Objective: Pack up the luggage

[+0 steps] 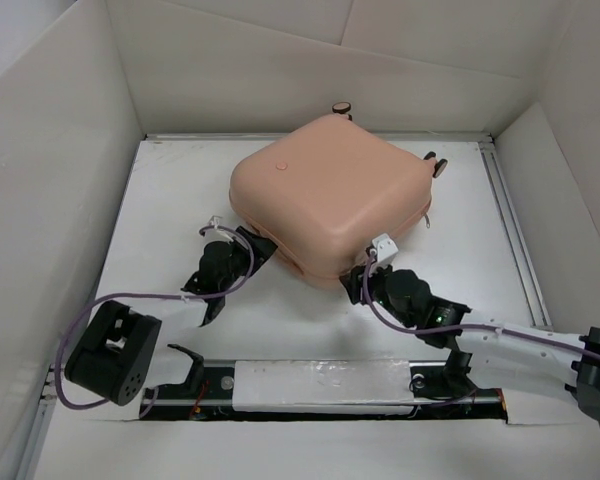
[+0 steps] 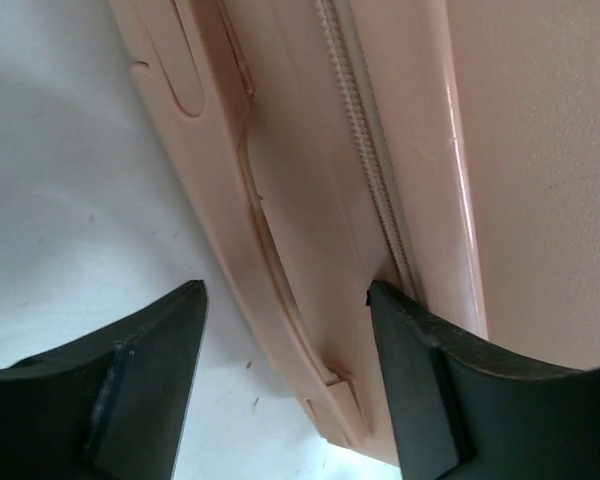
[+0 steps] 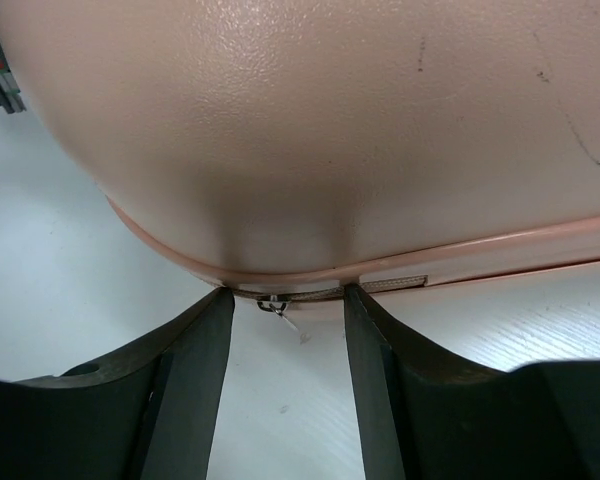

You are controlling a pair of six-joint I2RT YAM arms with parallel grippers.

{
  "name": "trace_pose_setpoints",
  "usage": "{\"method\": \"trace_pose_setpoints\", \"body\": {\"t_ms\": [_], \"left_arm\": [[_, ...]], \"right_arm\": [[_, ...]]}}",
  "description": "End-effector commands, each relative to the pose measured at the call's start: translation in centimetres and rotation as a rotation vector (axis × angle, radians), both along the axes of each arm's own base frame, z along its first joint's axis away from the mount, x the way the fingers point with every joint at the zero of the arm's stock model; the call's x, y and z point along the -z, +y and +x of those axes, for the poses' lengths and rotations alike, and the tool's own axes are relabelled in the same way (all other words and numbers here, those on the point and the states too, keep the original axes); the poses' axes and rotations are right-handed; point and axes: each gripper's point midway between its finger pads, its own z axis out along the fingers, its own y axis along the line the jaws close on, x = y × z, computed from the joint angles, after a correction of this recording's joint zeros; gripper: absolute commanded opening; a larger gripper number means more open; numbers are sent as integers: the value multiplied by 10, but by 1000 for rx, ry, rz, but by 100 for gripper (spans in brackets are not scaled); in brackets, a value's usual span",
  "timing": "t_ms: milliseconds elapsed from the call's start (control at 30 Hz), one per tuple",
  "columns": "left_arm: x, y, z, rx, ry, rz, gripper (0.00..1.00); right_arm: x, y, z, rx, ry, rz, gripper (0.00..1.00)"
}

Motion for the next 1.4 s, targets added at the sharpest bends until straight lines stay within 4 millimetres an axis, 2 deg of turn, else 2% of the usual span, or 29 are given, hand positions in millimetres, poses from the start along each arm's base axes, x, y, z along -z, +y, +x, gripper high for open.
{"method": "trace_pose_setpoints", "body": {"t_ms": [0,67,100,167,233,267,300,333,433,500,667,733,767,800,833,967,1000,1033,1067,1100,1133,1167,1200,1267,1300,1333,1367], "left_arm": [[-28,-17,15,77,-96,-21,61],[-19,-21,16,95,-81,-21,57],[-24,-27,18,119,-101,-37,48],[-15,-29,19,125,-81,-42,33],[-14,-32,16,146,-86,-62,26],[-15,-33,17,143,-90,-73,24],[-8,-32,15,143,-77,-68,22],[-8,-32,15,143,-77,-68,21],[-2,-32,15,143,-65,-64,17],[-3,-33,17,143,-76,-68,15],[-5,-35,20,140,-83,-80,0],[-12,-36,22,141,-111,-90,0],[-6,-34,17,141,-100,-86,0],[-12,-34,18,141,-119,-93,0],[-9,-31,16,132,-116,-89,0],[-15,-33,10,143,-147,-101,0],[-12,-36,4,159,-142,-101,0],[-9,-35,5,147,-134,-94,0],[-11,-41,2,165,-142,-99,0],[-4,-42,-2,174,-129,-95,0],[1,-42,-5,170,-114,-104,0],[-6,-43,-2,168,-143,-127,0],[3,-42,-4,164,-116,-129,0],[4,-44,-5,173,-118,-132,0],[2,-43,-6,170,-122,-147,0],[1,-44,-6,167,-122,-159,0],[3,-42,-8,167,-120,-159,0]], "right_arm": [[-14,14,6,-34,-39,62,54],[-9,13,7,-26,-43,63,54],[-7,15,8,-22,-35,72,54],[-3,15,9,-24,-28,82,46],[2,16,9,-21,-17,85,46],[3,18,8,-31,-16,89,46],[7,17,7,-28,-4,89,48],[2,20,3,-37,-2,115,49],[6,14,-1,-25,-18,145,58],[6,12,0,-18,-29,133,58],[8,24,6,-40,-14,88,56],[7,26,8,-32,-22,94,56],[5,28,10,-32,-30,107,54],[2,30,12,-36,-42,100,53],[2,31,13,-39,-54,92,51],[-11,41,22,-32,-93,131,30],[-18,45,23,-28,-114,159,11],[-23,48,21,-27,-120,189,2],[-25,57,13,-48,-119,208,0],[-36,63,7,-60,-143,249,0],[-38,73,-2,-83,-140,251,0],[-37,94,-32,-162,-119,257,0],[-32,104,-42,-156,-87,205,0],[-24,126,-73,-209,-41,132,0],[-21,141,-108,-273,-28,94,0],[-38,160,-123,-309,-20,106,0],[-5,163,-133,-323,8,-41,0]]}}
